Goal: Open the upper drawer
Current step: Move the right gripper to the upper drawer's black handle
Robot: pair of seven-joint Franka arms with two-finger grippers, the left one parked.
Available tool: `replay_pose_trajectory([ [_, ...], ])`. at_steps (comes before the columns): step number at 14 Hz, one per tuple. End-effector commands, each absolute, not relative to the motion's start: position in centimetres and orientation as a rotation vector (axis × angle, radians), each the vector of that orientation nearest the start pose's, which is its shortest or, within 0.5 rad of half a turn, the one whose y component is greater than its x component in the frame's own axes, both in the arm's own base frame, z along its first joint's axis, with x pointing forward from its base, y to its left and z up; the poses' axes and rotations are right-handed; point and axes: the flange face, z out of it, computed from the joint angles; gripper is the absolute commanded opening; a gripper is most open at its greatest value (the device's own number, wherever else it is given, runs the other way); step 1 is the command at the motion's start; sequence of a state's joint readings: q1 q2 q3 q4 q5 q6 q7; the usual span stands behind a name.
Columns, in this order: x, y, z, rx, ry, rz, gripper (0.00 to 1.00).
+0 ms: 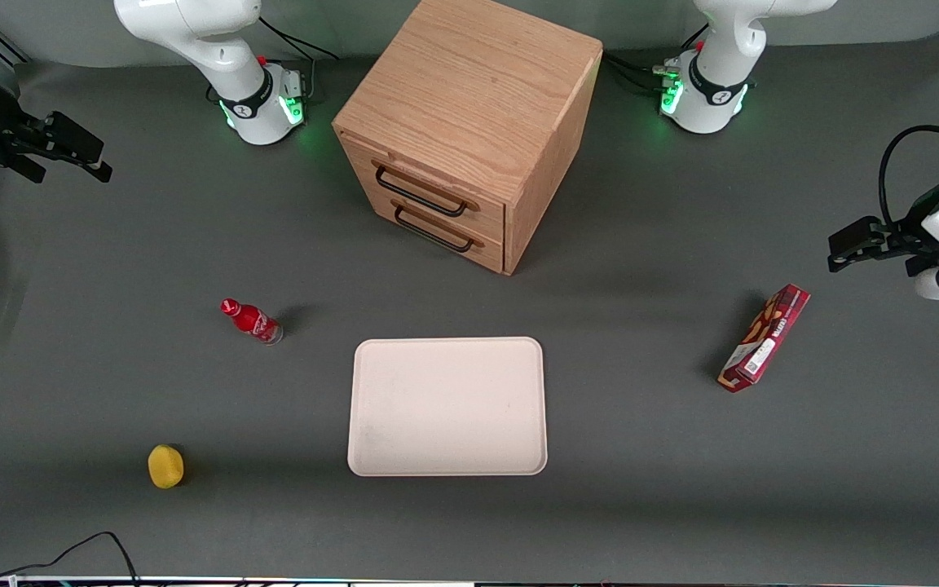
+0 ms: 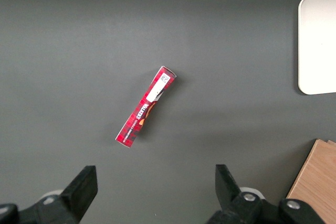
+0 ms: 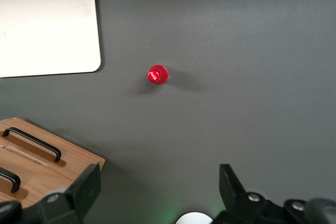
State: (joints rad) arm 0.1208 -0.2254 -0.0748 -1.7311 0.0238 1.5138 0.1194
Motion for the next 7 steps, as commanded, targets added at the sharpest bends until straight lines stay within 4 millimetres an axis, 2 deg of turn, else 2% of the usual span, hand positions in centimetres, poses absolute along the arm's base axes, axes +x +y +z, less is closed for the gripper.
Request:
replay_pose_trajectory([
  [1, 48.1, 1.7, 66.3, -3.124, 0.139, 0.005, 1.0],
  [5, 48.0, 1.8, 67.0, -3.113, 0.147, -0.017, 1.0],
  [7, 47.7, 3.7, 67.5, -3.115, 0.092, -0.007, 1.0],
])
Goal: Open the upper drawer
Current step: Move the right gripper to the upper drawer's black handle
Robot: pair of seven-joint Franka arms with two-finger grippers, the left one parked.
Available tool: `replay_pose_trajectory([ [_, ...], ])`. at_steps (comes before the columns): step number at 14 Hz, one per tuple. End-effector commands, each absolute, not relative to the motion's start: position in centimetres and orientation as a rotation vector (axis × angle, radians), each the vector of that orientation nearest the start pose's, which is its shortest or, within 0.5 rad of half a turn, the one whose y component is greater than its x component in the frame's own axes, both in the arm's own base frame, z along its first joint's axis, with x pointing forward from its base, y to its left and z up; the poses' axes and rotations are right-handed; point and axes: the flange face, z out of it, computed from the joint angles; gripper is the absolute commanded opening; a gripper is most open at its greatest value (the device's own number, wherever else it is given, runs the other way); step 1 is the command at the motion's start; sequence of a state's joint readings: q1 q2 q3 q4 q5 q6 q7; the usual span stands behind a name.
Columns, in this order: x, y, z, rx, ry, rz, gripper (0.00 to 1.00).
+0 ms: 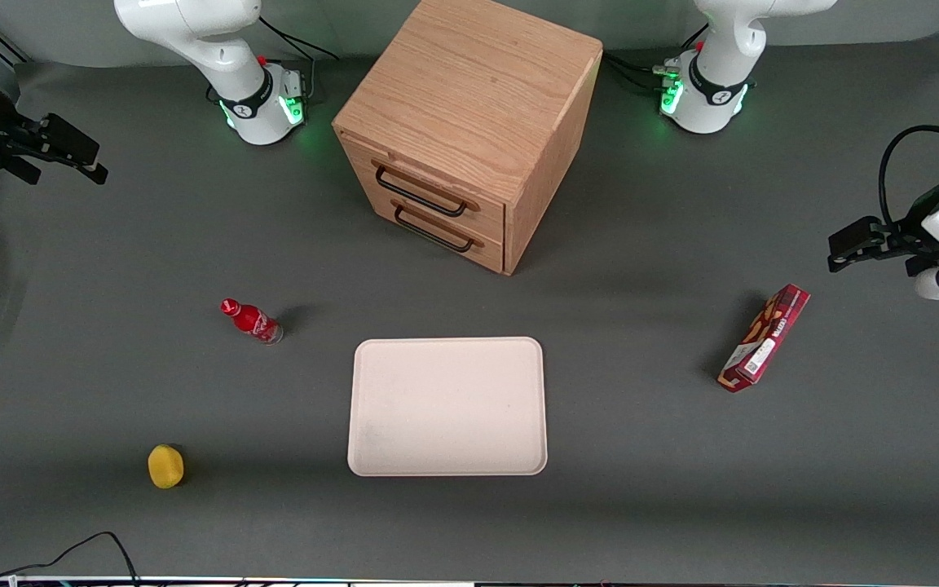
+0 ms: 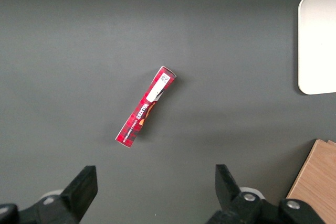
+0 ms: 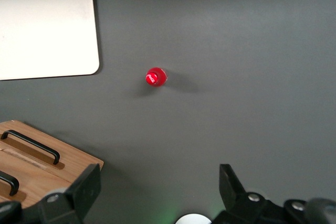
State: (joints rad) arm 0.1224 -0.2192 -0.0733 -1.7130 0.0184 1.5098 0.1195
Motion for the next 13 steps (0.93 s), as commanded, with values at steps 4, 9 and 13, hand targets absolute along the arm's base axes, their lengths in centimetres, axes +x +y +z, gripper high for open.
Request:
replay_pose_trajectory([
  [4, 45.6, 13.8, 68.8, -3.062, -0.185, -0.001, 1.0],
  [9, 44.7, 25.1, 66.9, -2.882, -0.592, 0.091, 1.0],
  [13, 46.8, 28.3, 61.2, -2.606, -1.046, 0.222, 1.0],
])
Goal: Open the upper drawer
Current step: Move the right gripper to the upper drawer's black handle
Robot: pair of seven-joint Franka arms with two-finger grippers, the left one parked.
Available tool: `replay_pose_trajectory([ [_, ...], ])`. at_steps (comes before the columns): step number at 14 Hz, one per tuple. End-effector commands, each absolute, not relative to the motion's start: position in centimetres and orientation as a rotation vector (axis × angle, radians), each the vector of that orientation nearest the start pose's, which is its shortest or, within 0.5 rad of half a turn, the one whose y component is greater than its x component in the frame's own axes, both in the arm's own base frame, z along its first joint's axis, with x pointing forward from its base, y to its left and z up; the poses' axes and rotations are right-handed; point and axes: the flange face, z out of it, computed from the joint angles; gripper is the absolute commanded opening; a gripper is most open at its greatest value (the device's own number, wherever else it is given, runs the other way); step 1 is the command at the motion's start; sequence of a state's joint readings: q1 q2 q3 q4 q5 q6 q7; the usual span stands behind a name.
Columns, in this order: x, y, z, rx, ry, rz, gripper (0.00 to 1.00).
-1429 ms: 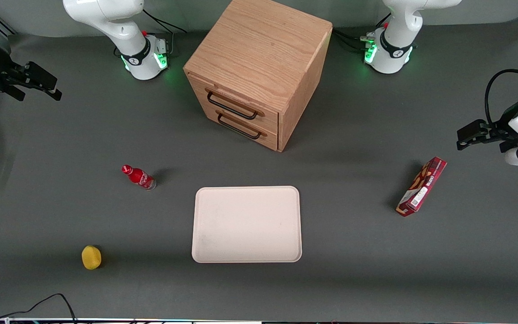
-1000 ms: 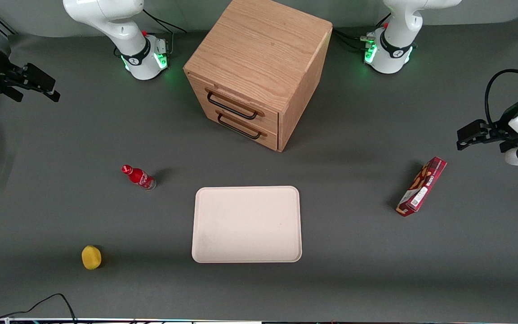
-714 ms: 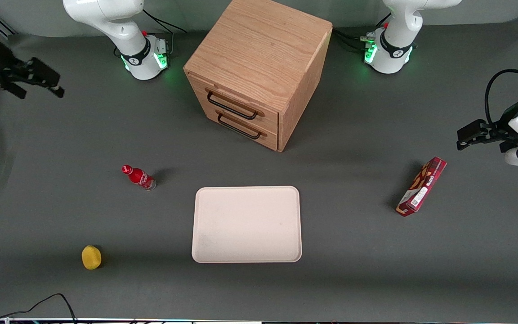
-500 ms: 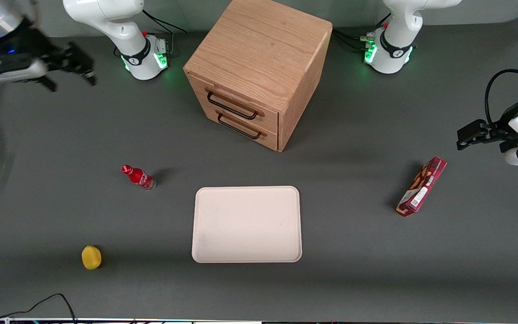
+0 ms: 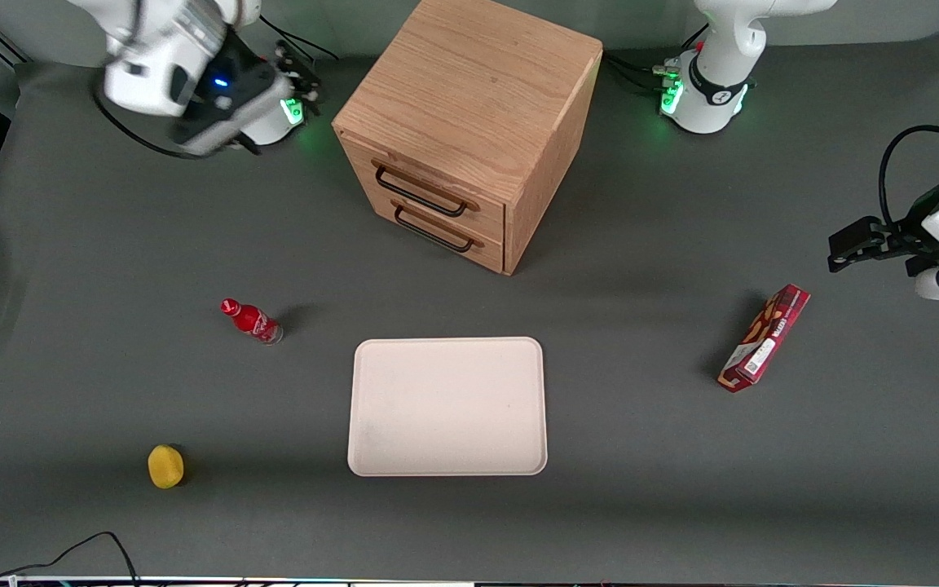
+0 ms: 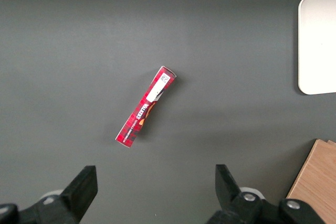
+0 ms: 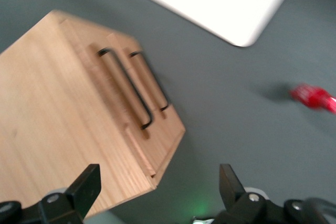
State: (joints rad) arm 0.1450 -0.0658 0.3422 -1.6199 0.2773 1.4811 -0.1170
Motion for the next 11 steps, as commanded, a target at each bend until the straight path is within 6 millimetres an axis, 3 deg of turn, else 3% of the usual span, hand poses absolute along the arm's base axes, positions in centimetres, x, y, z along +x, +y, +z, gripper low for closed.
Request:
replay_pose_trajectory([
  [1, 47.5, 28.6, 59.8, -2.582, -1.066, 0.247, 1.0],
  [3, 48.7, 30.2, 54.6, -2.501, -1.089, 0.315, 1.0],
  [5, 48.8, 30.4, 50.0, -2.389, -1.137, 0.29, 1.0],
  [11, 47.4, 32.4, 43.8, -2.423, -1.107, 0.215, 1.0],
])
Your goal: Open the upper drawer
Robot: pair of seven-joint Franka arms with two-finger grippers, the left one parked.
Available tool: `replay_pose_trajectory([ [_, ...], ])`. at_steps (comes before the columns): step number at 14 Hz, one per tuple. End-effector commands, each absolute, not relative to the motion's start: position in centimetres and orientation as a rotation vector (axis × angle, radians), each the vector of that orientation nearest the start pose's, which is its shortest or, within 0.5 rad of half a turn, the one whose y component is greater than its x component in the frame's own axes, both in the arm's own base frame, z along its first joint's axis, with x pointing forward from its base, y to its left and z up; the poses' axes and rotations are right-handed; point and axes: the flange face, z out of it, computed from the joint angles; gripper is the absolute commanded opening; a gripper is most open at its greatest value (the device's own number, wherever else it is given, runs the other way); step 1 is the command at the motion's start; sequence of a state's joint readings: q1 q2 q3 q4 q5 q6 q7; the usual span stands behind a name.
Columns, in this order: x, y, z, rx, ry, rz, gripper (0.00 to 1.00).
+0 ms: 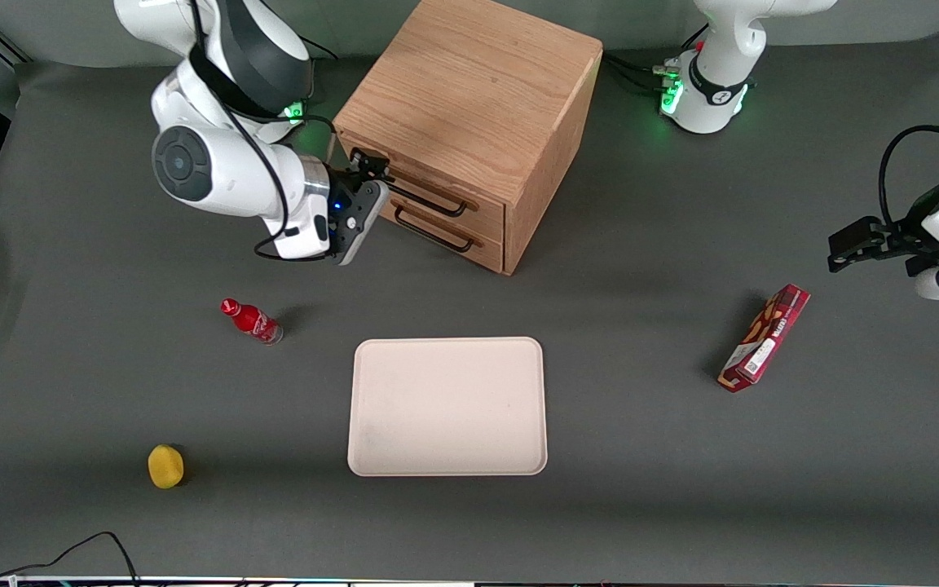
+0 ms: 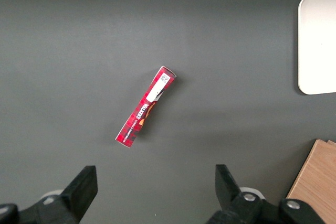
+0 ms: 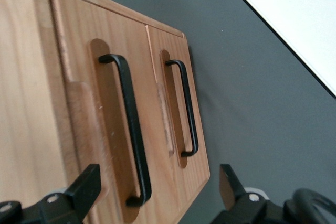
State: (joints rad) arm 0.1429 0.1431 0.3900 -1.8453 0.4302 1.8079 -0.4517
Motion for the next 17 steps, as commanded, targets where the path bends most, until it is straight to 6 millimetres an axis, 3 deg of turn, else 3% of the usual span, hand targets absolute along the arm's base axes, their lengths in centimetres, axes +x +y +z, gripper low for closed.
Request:
replay_pose_trajectory([
  [1, 47.3, 32.5, 43.4, -2.428, -1.096, 0.207, 1.0],
  [10, 45.7, 34.6, 39.3, -2.428, -1.067, 0.176, 1.0],
  [14, 46.8, 34.1, 37.8, -2.428, -1.065, 0.185, 1.0],
  [17, 48.8, 33.3, 37.1, -2.452, -1.085, 0.179, 1.0],
])
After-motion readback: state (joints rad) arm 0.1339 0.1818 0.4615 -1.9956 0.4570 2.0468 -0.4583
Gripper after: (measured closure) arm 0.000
